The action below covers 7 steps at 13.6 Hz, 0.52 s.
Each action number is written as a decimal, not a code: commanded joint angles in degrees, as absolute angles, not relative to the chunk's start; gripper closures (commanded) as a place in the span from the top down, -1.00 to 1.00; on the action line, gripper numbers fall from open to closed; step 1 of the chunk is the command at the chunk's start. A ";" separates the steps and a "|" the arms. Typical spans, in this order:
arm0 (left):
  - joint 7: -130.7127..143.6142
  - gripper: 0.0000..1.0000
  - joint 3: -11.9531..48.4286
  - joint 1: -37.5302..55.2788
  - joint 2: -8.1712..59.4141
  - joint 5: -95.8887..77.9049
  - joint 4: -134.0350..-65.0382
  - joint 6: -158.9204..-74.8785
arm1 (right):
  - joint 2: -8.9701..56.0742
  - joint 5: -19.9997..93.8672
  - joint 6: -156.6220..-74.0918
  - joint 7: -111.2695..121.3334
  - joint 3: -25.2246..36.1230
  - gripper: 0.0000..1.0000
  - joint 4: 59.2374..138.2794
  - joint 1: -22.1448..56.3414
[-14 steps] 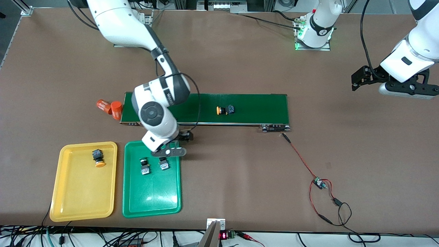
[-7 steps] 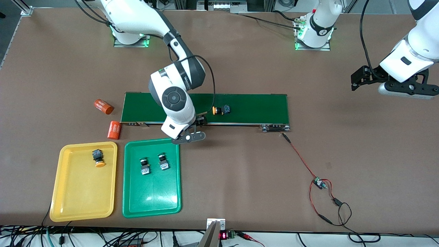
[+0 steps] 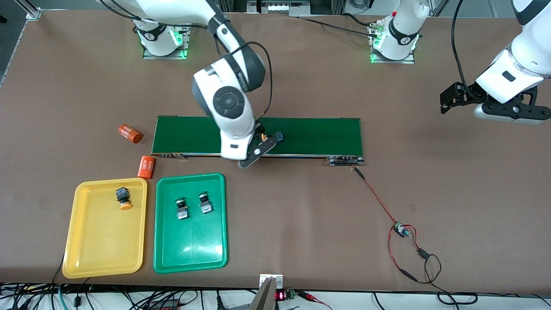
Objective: Sort buttons by color to trays
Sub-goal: 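Grasp the yellow switch on the belt with the right gripper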
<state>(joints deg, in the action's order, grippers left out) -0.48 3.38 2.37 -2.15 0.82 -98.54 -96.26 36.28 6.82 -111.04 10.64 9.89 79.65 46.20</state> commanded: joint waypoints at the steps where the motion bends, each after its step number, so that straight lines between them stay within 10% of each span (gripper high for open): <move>1: -0.09 1.00 3.34 2.81 -2.02 0.97 -97.38 -95.01 | 35.51 6.06 -110.83 20.88 10.20 1.00 81.21 47.37; 7: 0.00 1.00 3.43 2.81 -2.02 0.97 -97.38 -94.92 | 36.65 6.06 -111.17 33.84 10.20 1.00 82.79 47.28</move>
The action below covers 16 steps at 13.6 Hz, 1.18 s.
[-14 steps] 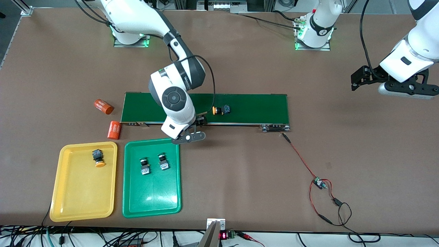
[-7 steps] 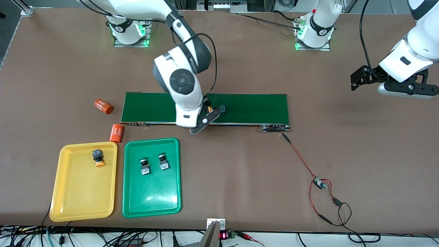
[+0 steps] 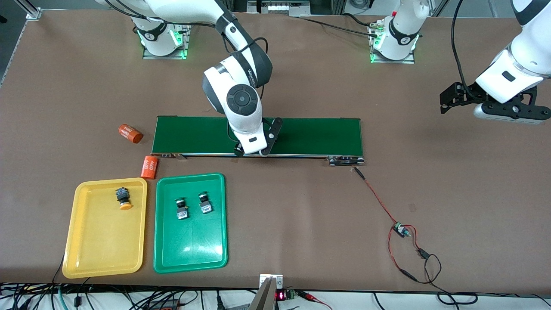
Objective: Sort buttons by color to trays
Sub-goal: 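Grasp the yellow switch on the belt with the right gripper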
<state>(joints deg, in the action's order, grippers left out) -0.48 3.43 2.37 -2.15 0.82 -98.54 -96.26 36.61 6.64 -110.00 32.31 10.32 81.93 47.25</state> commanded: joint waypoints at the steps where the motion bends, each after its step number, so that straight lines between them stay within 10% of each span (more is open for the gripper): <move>1: 0.09 1.00 3.51 2.81 -2.02 1.05 -97.38 -95.01 | 36.91 5.98 -111.44 33.92 10.20 1.00 82.88 47.55; 16: 0.35 1.00 4.31 2.81 -2.02 0.97 -97.38 -94.75 | 39.46 6.68 -116.54 32.79 10.20 0.88 87.09 49.22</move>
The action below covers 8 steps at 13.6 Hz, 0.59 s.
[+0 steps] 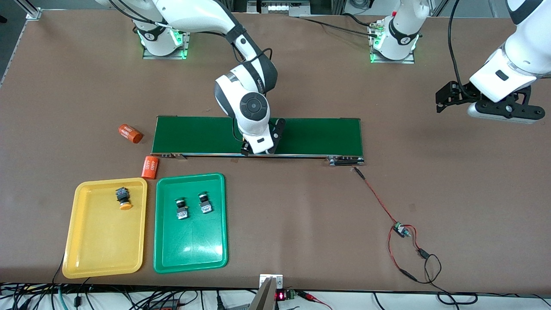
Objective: Sort buttons by color to trays
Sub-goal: 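Carry the yellow switch over the yellow tray with the right gripper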
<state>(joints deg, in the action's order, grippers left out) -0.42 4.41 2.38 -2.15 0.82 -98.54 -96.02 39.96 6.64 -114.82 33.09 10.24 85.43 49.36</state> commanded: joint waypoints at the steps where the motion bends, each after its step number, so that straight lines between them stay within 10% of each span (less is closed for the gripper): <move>1: 0.35 1.00 4.31 2.81 -2.02 0.97 -97.38 -94.75 | 39.46 6.68 -116.54 32.78 10.20 0.60 87.19 49.04; 3: 0.26 1.00 4.31 2.81 -2.02 0.97 -97.38 -94.75 | 39.46 6.68 -116.37 32.78 10.20 -0.17 87.45 49.13; 8: 0.35 1.00 4.31 2.81 -2.02 0.97 -97.38 -94.75 | 38.85 6.68 -115.75 32.70 10.20 -0.92 87.45 49.39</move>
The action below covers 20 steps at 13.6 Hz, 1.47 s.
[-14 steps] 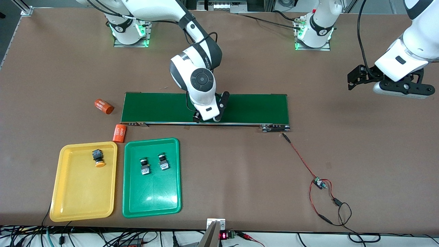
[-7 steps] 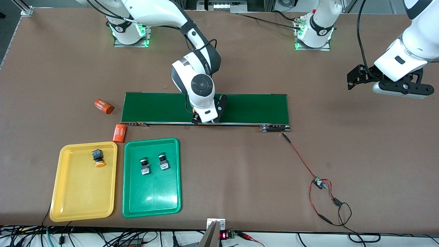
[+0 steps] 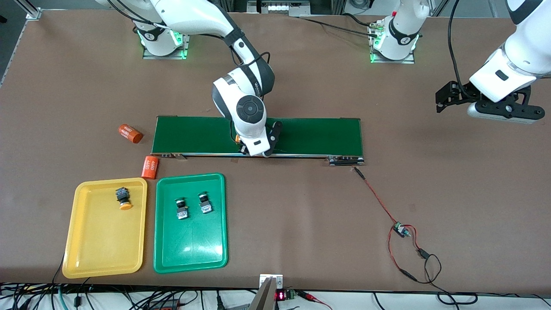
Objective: Sort buttons by color to trays
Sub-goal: 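Carry the yellow switch over the yellow tray with the right gripper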
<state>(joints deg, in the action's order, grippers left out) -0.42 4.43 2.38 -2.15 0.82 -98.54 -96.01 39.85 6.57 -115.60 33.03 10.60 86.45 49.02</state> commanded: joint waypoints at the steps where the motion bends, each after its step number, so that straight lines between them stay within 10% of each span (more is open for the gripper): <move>1: 0.26 1.00 4.31 2.73 -2.02 0.97 -97.38 -94.75 | 38.59 6.68 -115.14 32.61 10.28 -1.00 87.28 49.57; 9: 0.26 1.00 4.31 2.81 -2.02 0.97 -97.38 -94.75 | 29.71 6.59 -109.42 31.99 10.90 -1.00 85.34 41.24; 20: 0.35 1.00 4.48 2.81 -2.11 0.97 -97.38 -94.57 | 36.64 6.07 -113.27 32.78 10.90 -1.00 81.12 10.03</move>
<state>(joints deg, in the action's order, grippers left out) -0.39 4.49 2.38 -2.15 0.82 -98.53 -95.95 34.92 6.53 -111.96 32.97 12.07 82.98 12.43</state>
